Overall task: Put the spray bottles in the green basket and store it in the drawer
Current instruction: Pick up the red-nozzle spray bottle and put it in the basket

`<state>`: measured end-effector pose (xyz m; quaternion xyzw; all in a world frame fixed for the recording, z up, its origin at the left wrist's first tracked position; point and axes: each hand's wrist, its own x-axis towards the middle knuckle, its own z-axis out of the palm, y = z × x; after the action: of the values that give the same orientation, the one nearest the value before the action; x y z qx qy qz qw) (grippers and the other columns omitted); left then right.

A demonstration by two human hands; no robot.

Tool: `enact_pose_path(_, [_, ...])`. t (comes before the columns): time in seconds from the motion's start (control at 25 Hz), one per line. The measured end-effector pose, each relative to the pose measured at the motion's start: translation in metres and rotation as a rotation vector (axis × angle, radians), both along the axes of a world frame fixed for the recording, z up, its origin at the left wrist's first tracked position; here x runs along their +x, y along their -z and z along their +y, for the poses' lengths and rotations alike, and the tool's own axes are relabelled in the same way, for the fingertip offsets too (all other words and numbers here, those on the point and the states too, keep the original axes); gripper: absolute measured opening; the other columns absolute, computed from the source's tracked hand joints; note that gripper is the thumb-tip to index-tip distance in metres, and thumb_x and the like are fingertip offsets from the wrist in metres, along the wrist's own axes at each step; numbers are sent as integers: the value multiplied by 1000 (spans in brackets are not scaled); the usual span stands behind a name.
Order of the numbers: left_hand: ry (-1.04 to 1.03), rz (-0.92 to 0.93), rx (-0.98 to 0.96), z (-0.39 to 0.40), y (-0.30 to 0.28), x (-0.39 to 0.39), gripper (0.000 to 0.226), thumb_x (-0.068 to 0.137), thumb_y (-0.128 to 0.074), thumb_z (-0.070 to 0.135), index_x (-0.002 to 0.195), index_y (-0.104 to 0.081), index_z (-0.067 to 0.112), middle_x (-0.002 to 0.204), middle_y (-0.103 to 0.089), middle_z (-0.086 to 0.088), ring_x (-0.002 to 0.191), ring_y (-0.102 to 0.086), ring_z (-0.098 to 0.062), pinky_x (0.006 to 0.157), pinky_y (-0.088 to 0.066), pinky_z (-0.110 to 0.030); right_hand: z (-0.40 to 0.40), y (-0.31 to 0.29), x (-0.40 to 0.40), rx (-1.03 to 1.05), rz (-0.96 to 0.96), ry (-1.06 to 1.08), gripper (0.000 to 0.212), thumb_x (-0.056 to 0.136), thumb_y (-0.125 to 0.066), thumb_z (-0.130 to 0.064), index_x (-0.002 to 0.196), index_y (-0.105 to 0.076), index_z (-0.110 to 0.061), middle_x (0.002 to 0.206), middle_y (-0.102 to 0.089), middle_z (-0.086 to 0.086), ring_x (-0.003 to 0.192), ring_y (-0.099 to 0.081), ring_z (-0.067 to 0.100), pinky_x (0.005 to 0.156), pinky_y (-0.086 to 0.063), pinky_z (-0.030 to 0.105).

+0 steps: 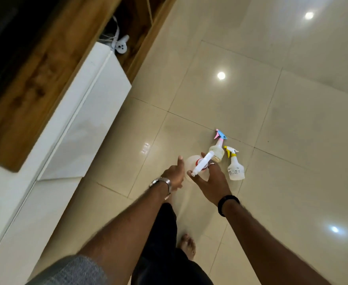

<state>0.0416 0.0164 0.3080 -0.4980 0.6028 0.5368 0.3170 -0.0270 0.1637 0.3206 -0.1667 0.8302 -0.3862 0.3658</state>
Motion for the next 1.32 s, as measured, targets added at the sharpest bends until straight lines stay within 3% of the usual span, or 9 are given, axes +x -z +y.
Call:
enact_pose_path(0.08, [-46,162,-176,9,-24,29,71,95,-14,67,131,-59,26,124,-68,-9,115,-63,-32,99,-46,-37,-4,-15,20,6,9,-78,47,88,-68,-54,124,-56,-27,133,-54,-12,119,-49,1,97,-38,21])
enact_pose_path(0.2, [-216,361,-193,20,-53,73,48,103,-31,48,141,-51,28,144,-58,-2,132,-53,-24,99,-36,-22,-16,-31,48,25,-23,-124,45,92,-58,-61,120,-55,-26,126,-58,-2,113,-59,16,95,-48,30])
enact_pose_path(0.32, [-245,429,-322,10,-67,121,47,104,-34,42,145,-47,23,147,-55,-3,135,-51,-22,101,-37,-23,-39,-44,82,23,-34,-220,48,97,-49,-59,121,-57,-18,123,-61,7,109,-62,23,98,-52,42])
enact_pose_path(0.44, [-216,460,-461,-8,-74,170,46,105,-35,34,149,-43,22,149,-52,-1,136,-50,-19,108,-40,-29,-71,-54,121,26,12,-349,49,101,-47,-54,130,-54,-14,129,-56,6,109,-60,19,93,-49,34])
enact_pose_path(0.56, [-245,505,-585,-32,-75,227,46,104,-37,32,148,-44,23,142,-56,-2,129,-54,-19,105,-43,-29,-113,-57,168,10,42,-465,49,101,-48,-50,133,-51,-13,132,-54,5,110,-59,19,92,-46,29])
enact_pose_path(0.72, [-403,485,-684,-72,-79,326,48,102,-36,34,149,-41,22,141,-56,-6,128,-54,-22,102,-40,-27,-183,-67,255,-43,65,-637,50,100,-54,-48,138,-50,-16,134,-57,3,115,-60,19,97,-50,34])
enact_pose_path(1.04, [-594,401,-1006,-167,-117,555,48,102,-43,30,145,-45,10,143,-55,-11,131,-53,-26,107,-44,-41,-321,-103,475,-263,50,-926,42,101,-55,-41,137,-50,-20,134,-59,3,124,-57,20,107,-47,43])
enact_pose_path(1.16, [-639,357,-1113,-196,-121,622,46,102,-44,27,144,-46,7,143,-55,-12,132,-52,-27,109,-42,-38,-365,-106,544,-339,61,-1021,41,102,-55,-37,136,-51,-14,133,-60,6,123,-58,22,106,-47,41])
enact_pose_path(1.32, [-719,261,-1117,-231,-98,696,48,104,-41,28,147,-42,8,145,-53,-11,134,-50,-24,110,-39,-33,-416,-87,621,-351,64,-1137,41,102,-56,-37,134,-53,-12,125,-62,1,113,-61,17,96,-49,33])
